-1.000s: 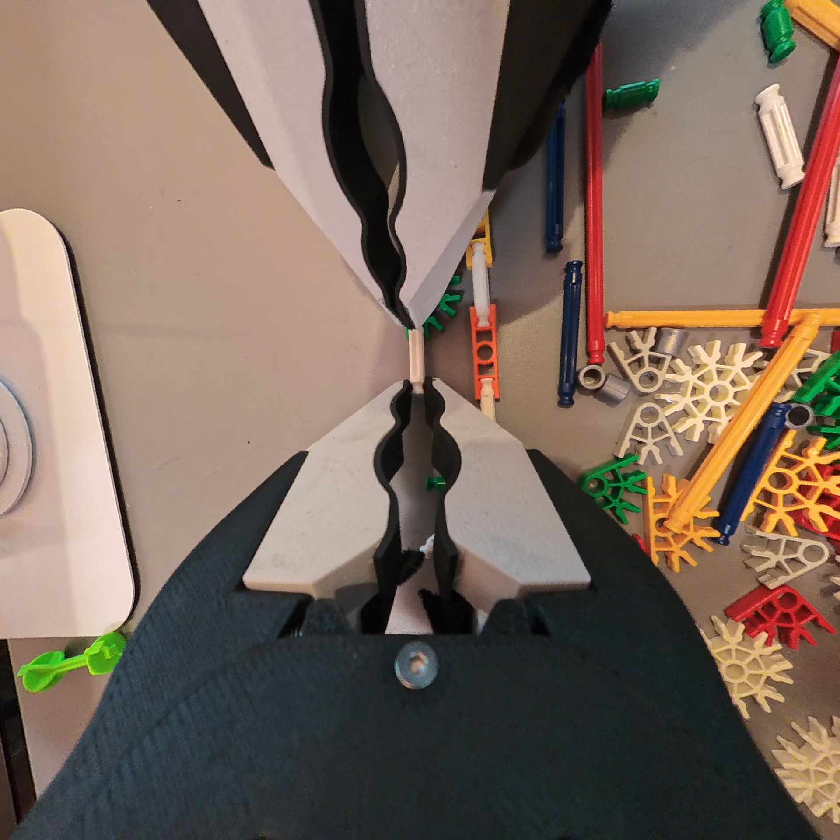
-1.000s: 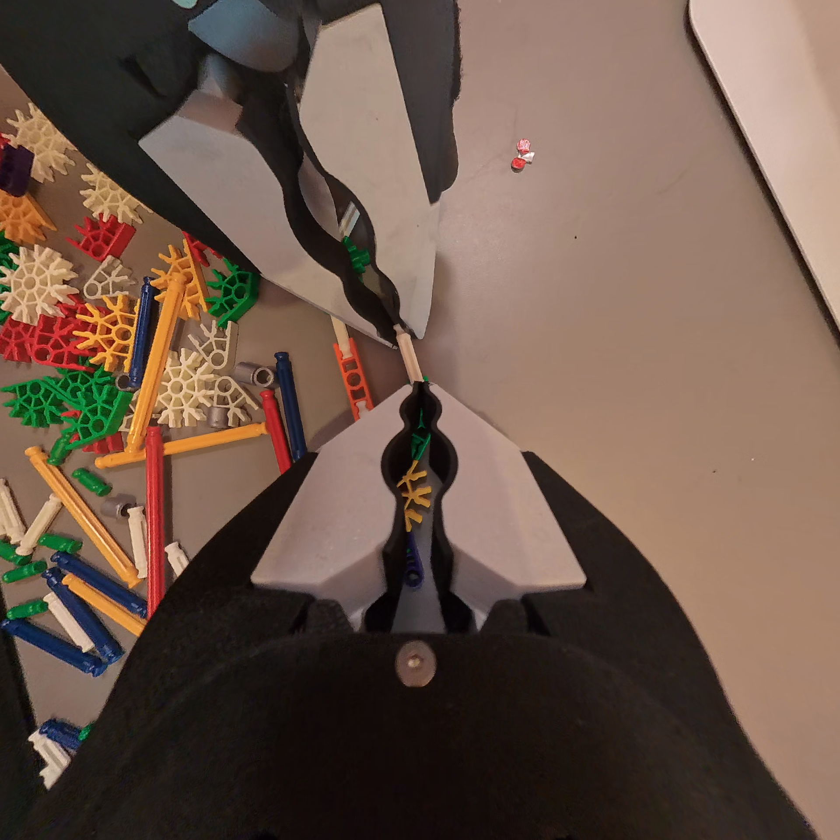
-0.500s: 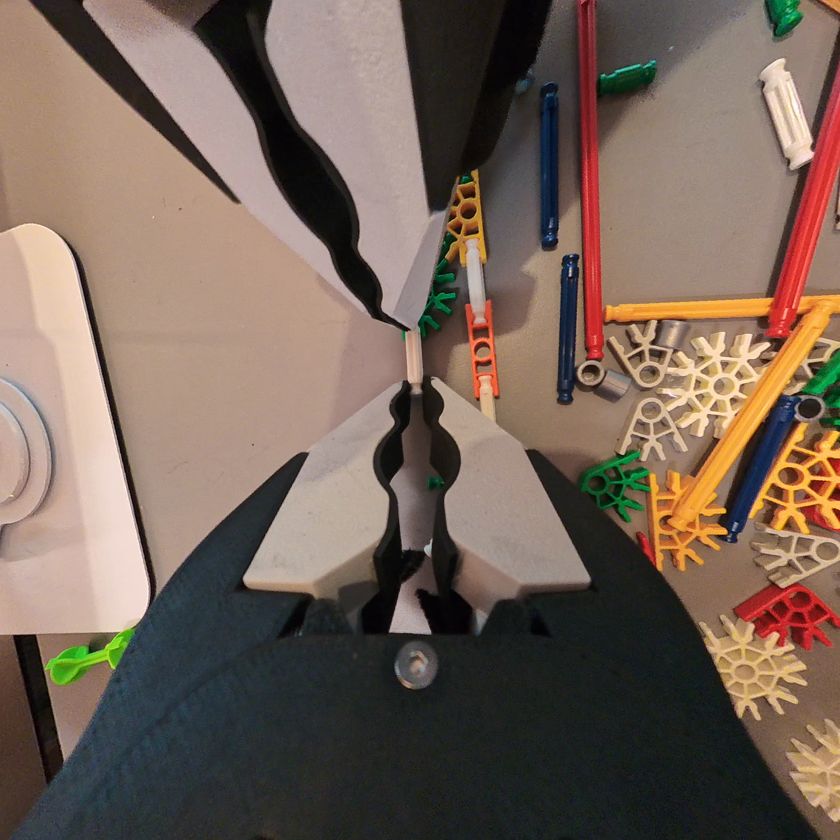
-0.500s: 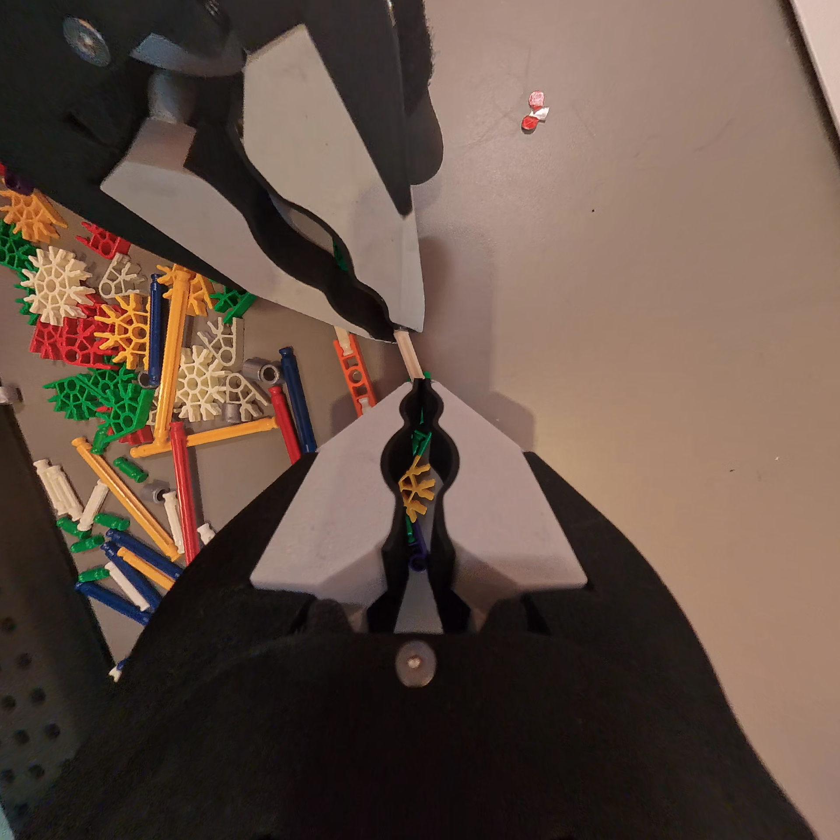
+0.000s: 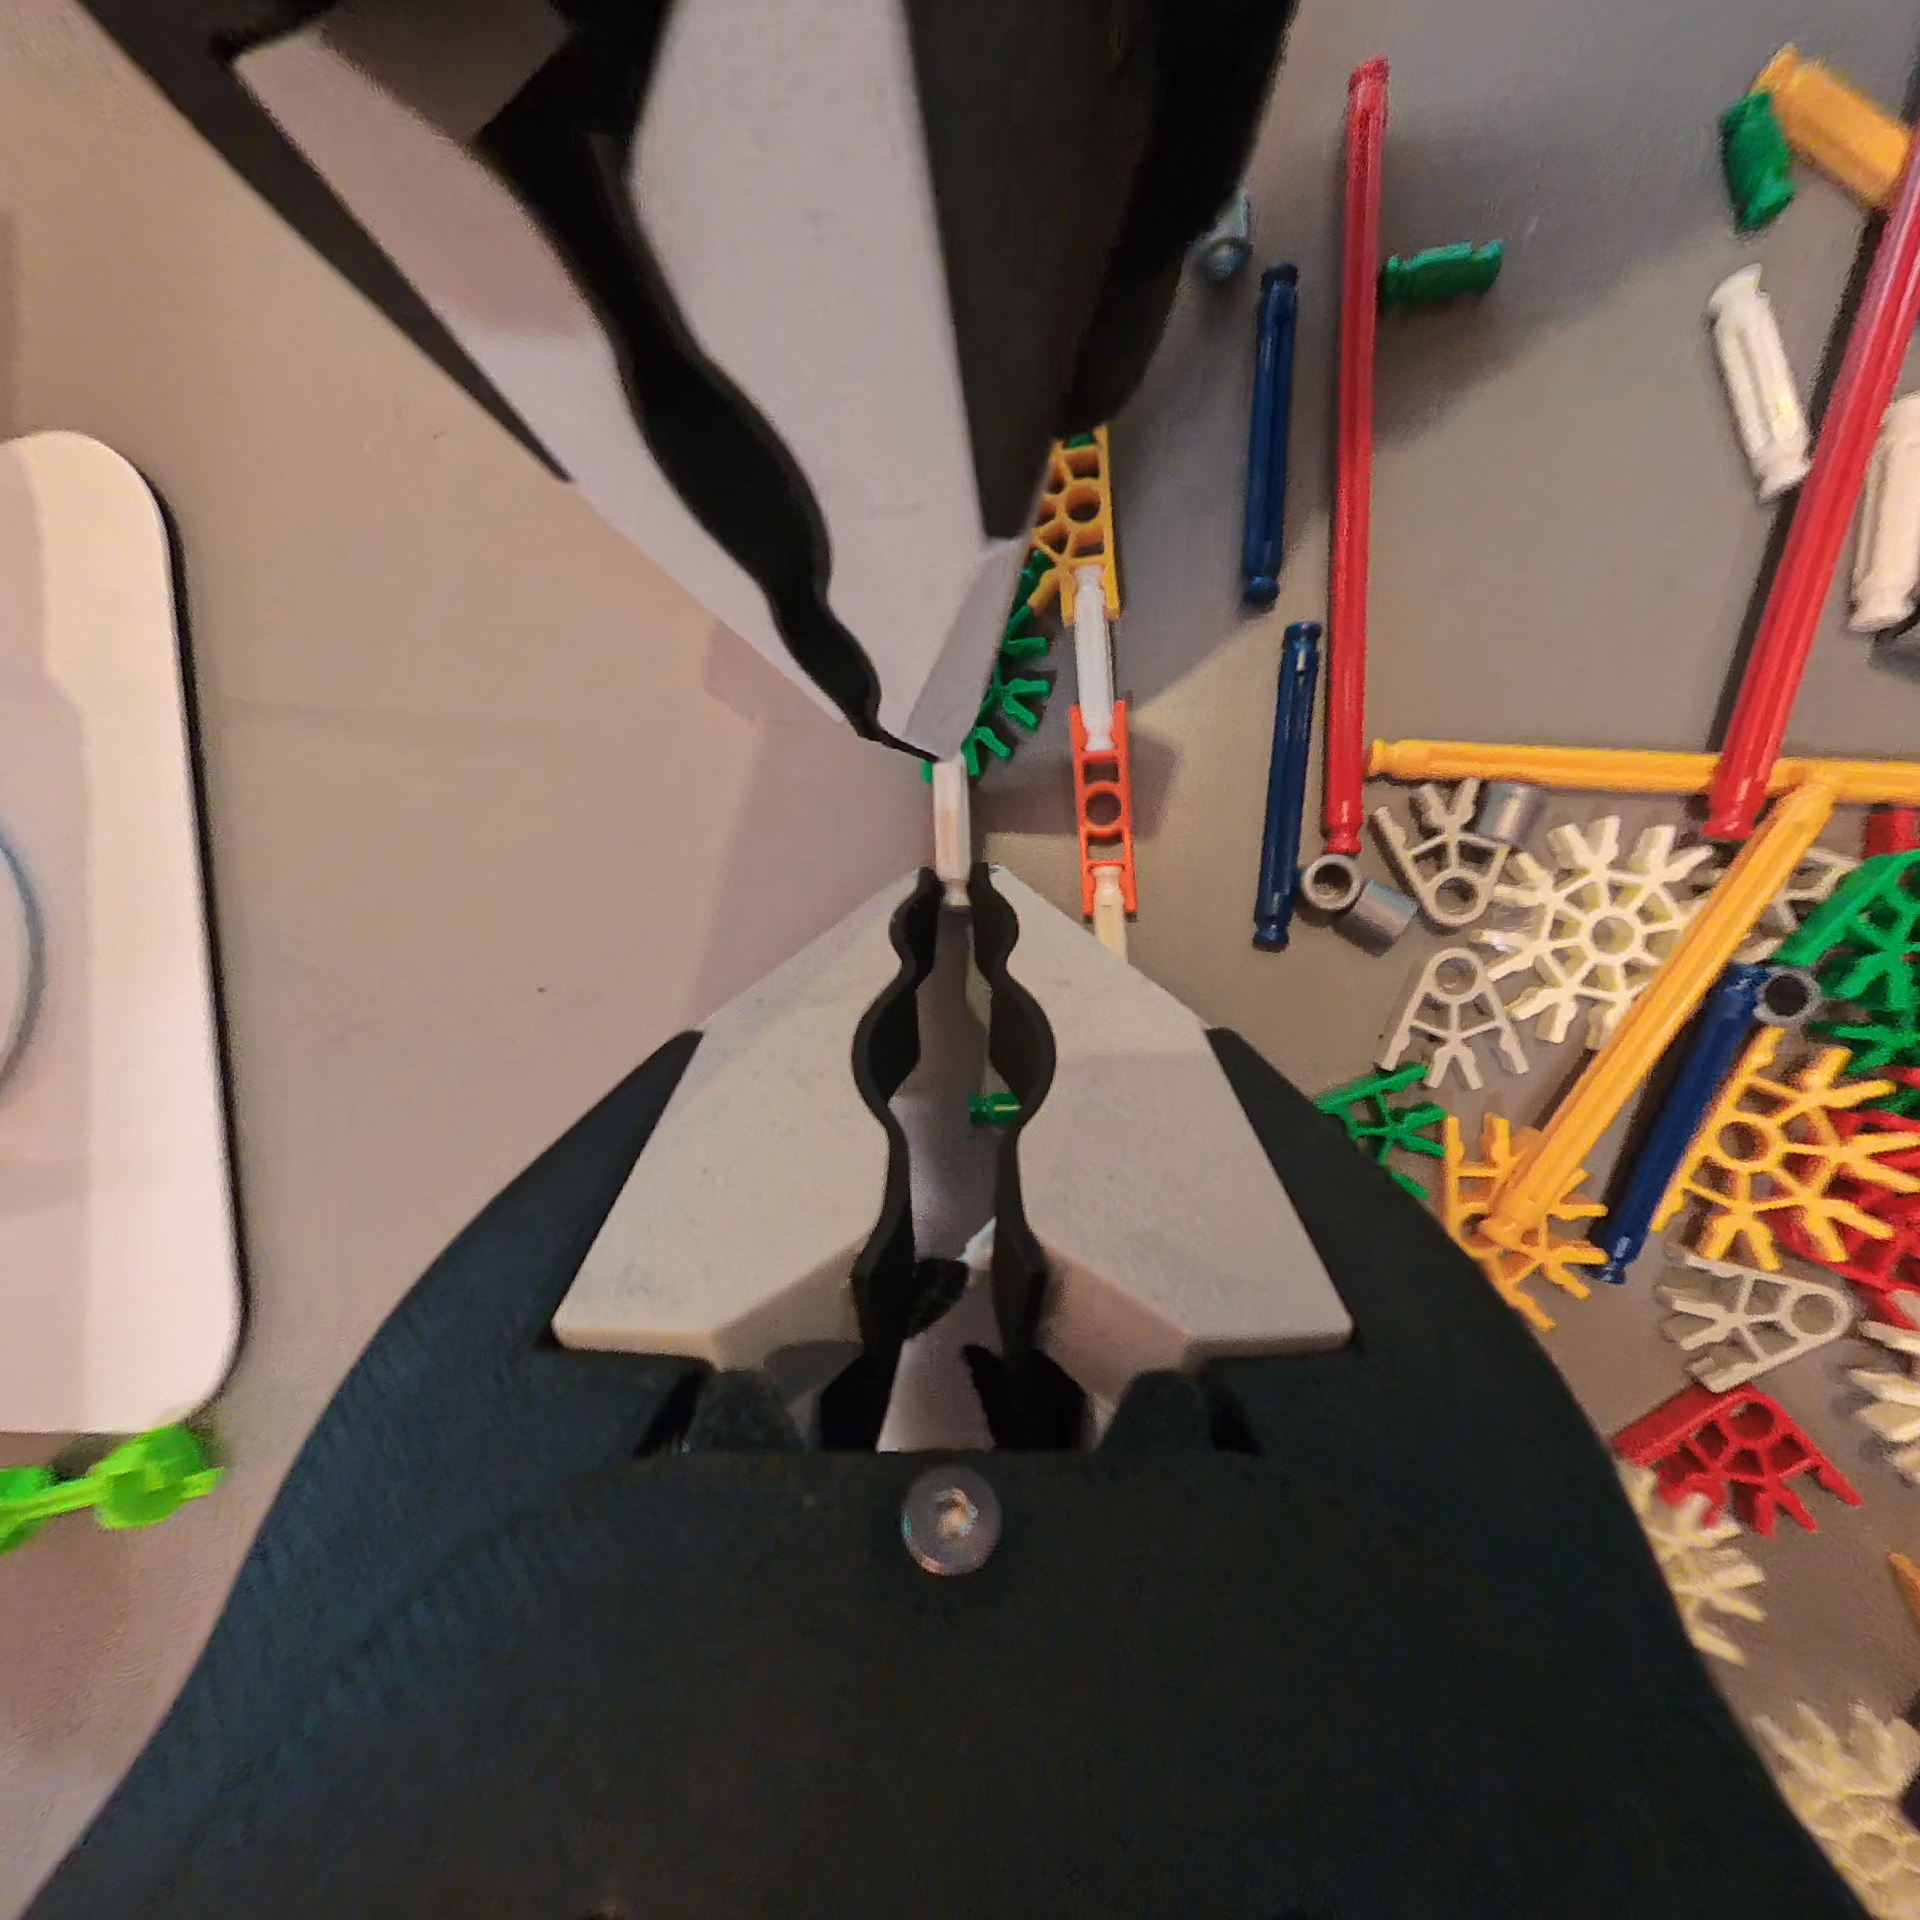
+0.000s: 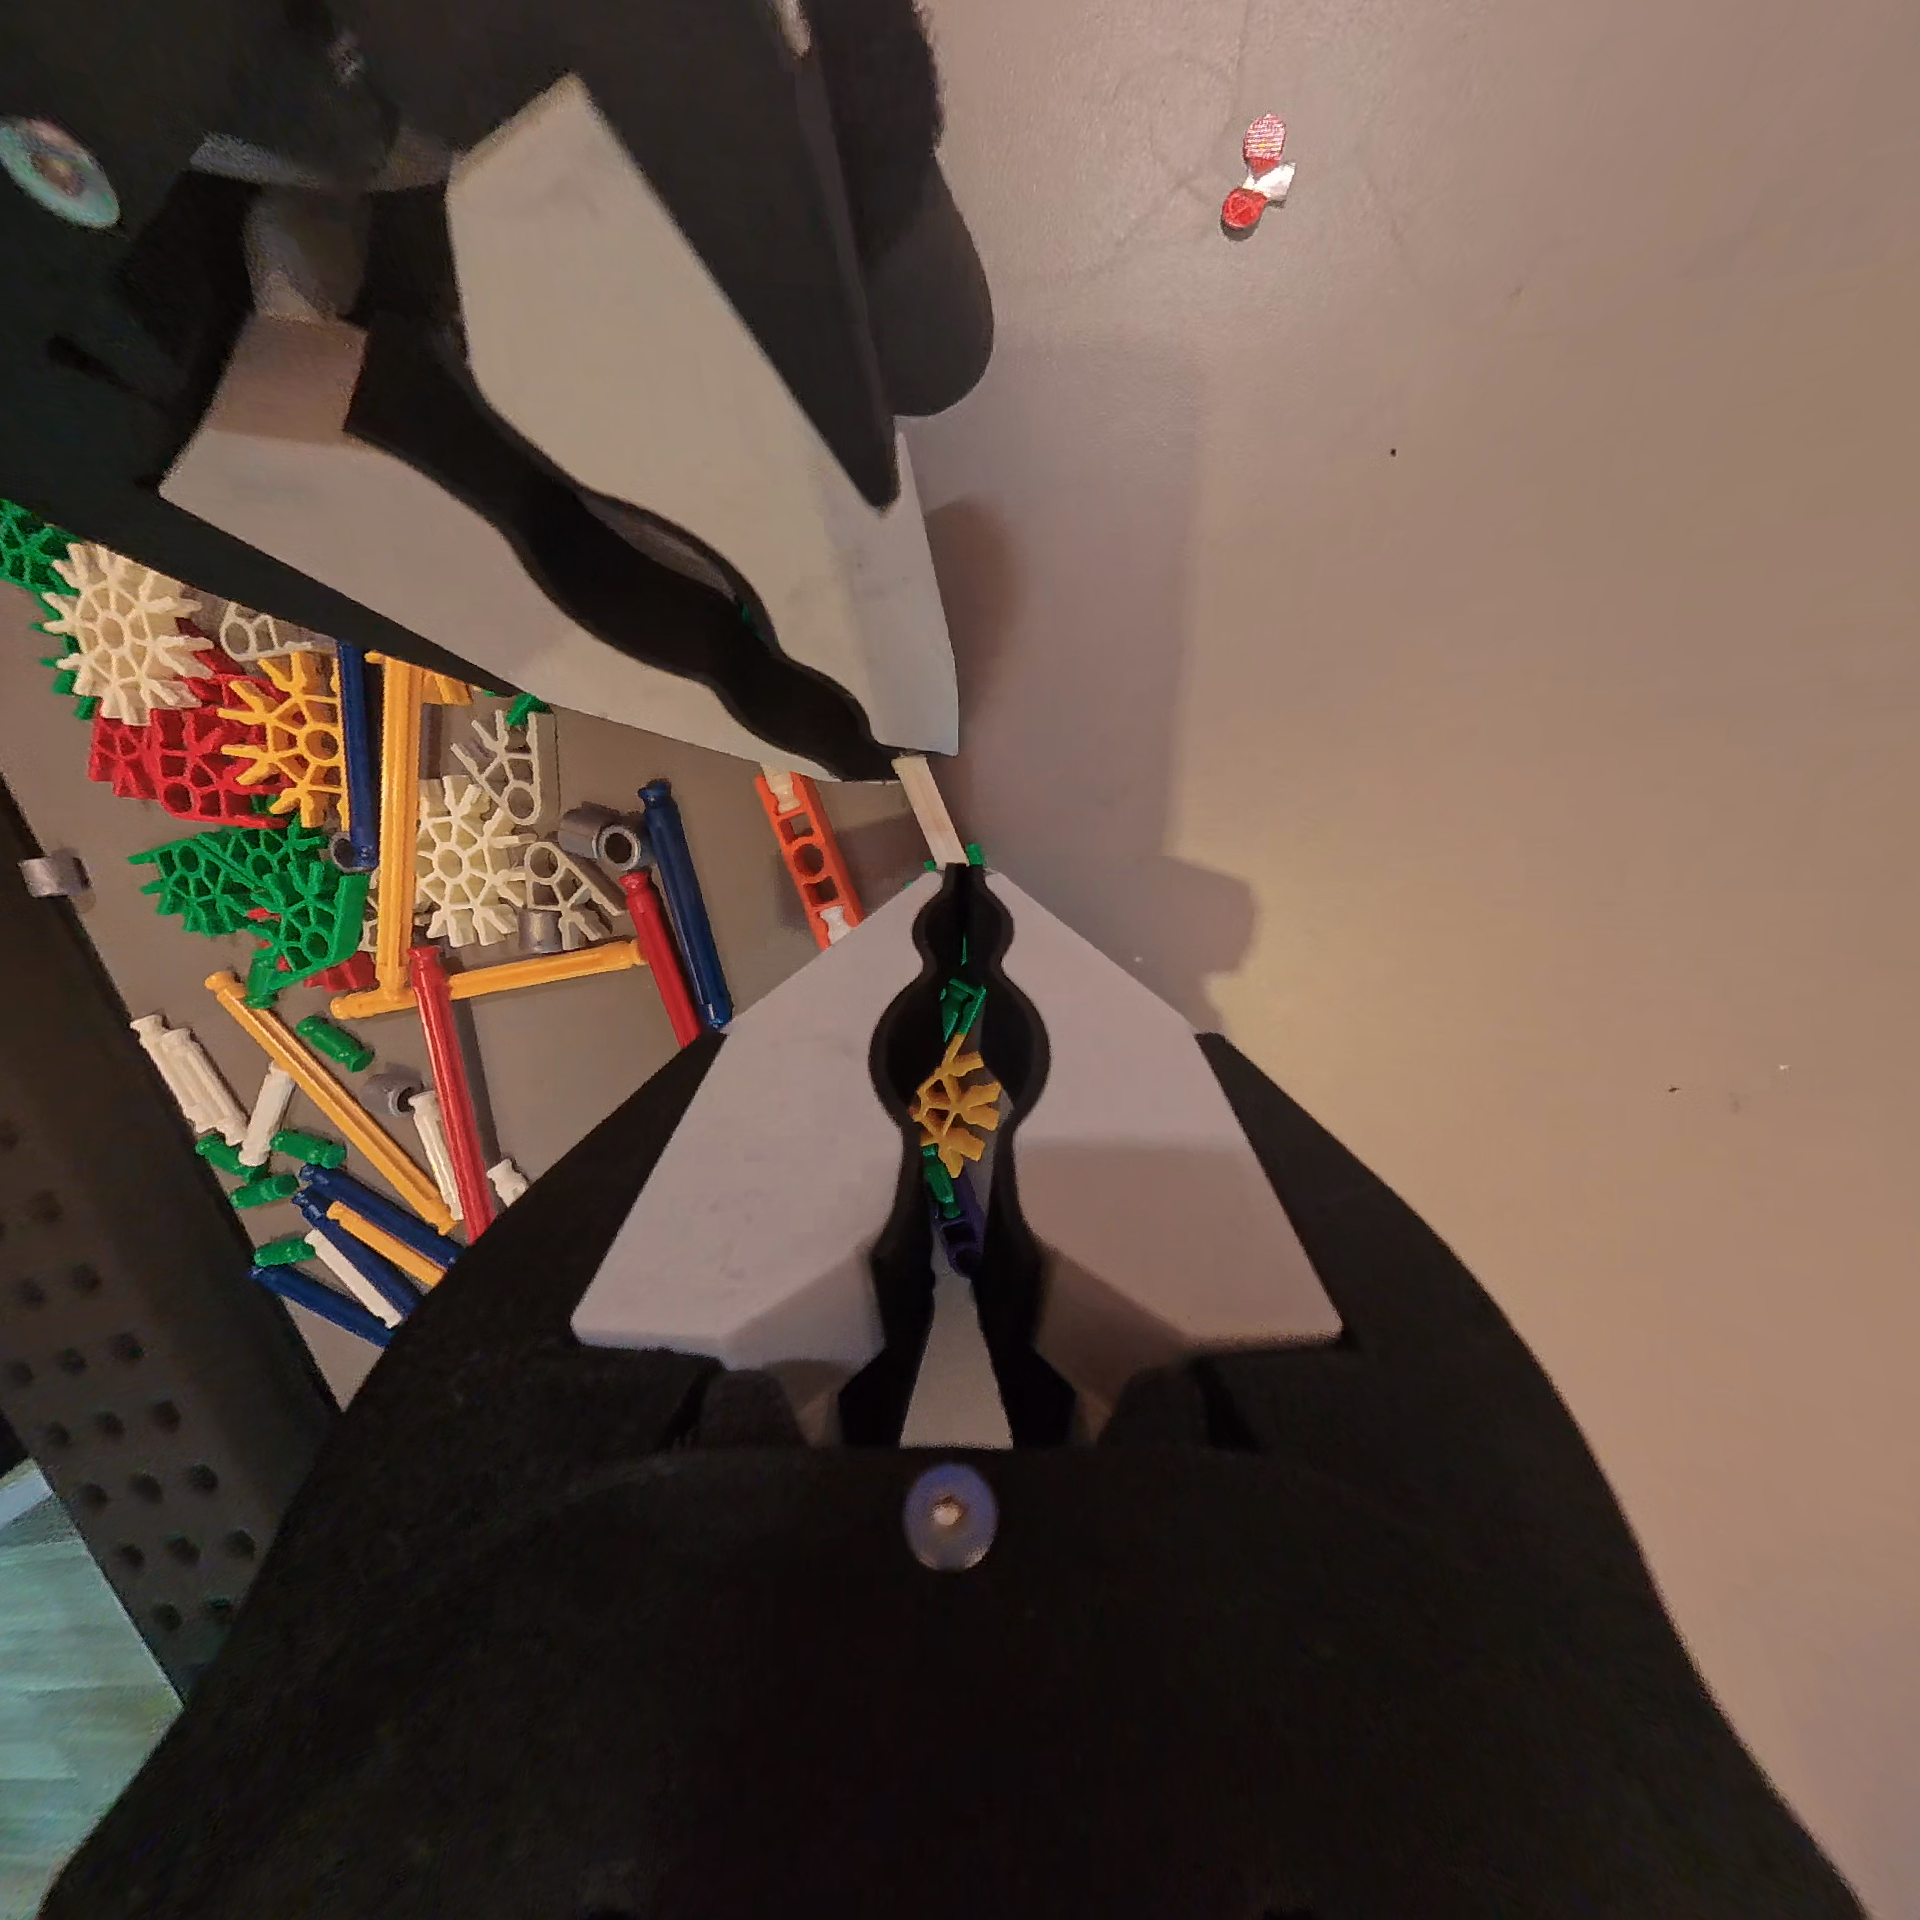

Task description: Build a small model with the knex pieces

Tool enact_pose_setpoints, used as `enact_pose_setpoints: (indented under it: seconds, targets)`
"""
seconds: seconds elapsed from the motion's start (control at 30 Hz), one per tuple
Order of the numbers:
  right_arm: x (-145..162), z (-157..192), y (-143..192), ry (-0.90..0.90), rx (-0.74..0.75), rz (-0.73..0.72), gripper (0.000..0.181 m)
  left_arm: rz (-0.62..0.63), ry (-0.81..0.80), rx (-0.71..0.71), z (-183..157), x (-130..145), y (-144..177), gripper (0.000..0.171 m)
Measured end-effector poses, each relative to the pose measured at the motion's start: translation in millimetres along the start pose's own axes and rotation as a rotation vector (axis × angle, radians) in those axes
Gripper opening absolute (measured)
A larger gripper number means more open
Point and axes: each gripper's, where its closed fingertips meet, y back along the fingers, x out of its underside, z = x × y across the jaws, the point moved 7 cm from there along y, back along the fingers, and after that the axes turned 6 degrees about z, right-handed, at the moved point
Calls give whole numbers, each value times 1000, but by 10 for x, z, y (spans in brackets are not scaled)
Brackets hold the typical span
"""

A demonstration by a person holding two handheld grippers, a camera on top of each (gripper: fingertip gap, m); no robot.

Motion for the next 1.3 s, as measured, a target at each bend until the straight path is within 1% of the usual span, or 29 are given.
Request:
enact_pose_setpoints:
  seconds: [0.07,0.13,0.17,0.37,0.47,0.57,0.63,0.73,0.83,0.9,0.97,1.07,1.13,1.3]
  targets:
    - [-17,5,-1,7,10,22,0,-41,56,27,5,16,41,5]
    - [-24,10,-2,8,18,29,0,-104,111,51,20,2,116,1]
    - [-24,13,-3,8,23,31,0,-113,123,53,34,-3,135,0]
    - [-28,21,-10,7,30,43,0,-35,67,58,-38,-5,19,0]
    - [-27,22,-12,2,33,42,0,-62,88,54,-69,-22,-25,0]
    - [-44,21,-14,7,32,68,0,-55,91,59,-69,-47,-34,0]
    - [-50,24,-14,1,32,72,0,-38,97,51,-63,-34,2,0]
    - [-45,46,-7,-29,46,61,0,-67,167,24,-64,9,169,2]
    - [-47,81,88,-60,55,-21,18,-78,224,-12,-137,121,352,6]
    - [-25,103,192,-78,67,-85,23,-77,266,-45,-189,227,474,10]
    - [47,121,296,-99,89,-118,29,-88,312,-70,-256,334,602,12]
    - [202,168,433,-141,90,-181,29,-106,378,-102,-379,493,774,16]
    - [330,198,485,-176,105,-198,33,-113,422,-124,-473,599,866,17]
    - [608,353,510,-247,132,-237,39,-125,505,-163,-765,829,1003,25]
